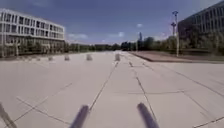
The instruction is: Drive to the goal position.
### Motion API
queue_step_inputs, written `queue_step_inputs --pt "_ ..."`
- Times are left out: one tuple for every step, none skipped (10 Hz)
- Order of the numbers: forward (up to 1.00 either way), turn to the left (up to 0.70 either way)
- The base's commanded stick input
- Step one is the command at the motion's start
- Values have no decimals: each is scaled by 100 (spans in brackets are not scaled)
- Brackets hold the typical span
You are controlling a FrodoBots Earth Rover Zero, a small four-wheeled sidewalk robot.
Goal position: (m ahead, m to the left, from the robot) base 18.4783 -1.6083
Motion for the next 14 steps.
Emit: queue_step_inputs --pt "70 0" --pt "70 0" --pt "70 0" --pt "70 0" --pt "70 0" --pt "70 0" --pt "70 0" --pt "70 0" --pt "70 -16" --pt "70 -35" --pt "70 -35" --pt "70 -35" --pt "70 -18" --pt "70 0"
